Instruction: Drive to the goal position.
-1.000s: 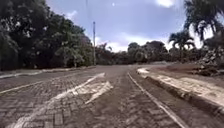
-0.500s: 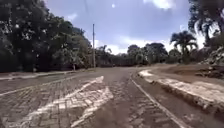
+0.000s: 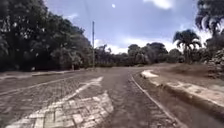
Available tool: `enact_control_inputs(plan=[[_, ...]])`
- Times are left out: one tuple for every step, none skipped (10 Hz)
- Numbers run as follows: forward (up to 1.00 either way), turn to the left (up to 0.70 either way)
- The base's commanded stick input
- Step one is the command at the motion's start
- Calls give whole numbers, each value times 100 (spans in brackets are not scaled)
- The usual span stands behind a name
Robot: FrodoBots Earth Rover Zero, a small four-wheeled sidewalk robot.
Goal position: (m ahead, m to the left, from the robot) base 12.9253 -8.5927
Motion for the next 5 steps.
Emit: enact_control_inputs(plan=[[100,0],[100,0],[100,0],[100,0],[100,0]])
